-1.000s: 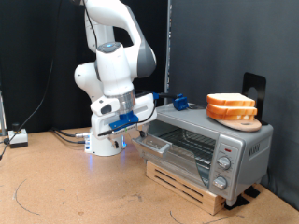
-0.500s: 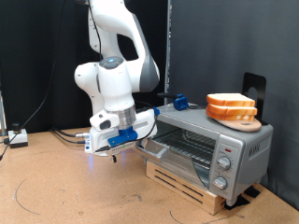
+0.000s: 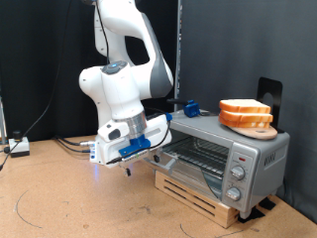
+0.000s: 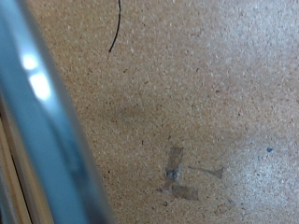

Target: Make a piece of toast with the oven

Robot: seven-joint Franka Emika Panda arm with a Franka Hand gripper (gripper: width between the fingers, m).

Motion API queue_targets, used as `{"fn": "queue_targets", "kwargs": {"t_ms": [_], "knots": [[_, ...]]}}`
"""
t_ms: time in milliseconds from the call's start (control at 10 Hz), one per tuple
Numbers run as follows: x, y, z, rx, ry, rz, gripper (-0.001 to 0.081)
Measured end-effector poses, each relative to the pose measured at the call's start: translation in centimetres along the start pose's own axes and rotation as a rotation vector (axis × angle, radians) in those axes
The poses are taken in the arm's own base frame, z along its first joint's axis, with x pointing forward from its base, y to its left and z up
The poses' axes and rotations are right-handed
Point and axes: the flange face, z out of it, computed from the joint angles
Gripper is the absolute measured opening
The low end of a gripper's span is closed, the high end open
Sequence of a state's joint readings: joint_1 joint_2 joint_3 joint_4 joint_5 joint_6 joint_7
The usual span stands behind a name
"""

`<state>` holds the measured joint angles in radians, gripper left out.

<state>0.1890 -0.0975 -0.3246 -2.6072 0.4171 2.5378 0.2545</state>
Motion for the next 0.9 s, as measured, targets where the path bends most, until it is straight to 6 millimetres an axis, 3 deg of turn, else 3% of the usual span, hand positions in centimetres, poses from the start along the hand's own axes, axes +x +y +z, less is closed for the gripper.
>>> {"fn": "queue_targets", "kwargs": {"t_ms": [500, 900], "knots": [[1.2, -0.1, 0.7, -0.063, 0.004, 0.028, 0.0809], [3.4, 2.2, 3.5, -0.157, 0.048, 0.039, 0.0809]]}}
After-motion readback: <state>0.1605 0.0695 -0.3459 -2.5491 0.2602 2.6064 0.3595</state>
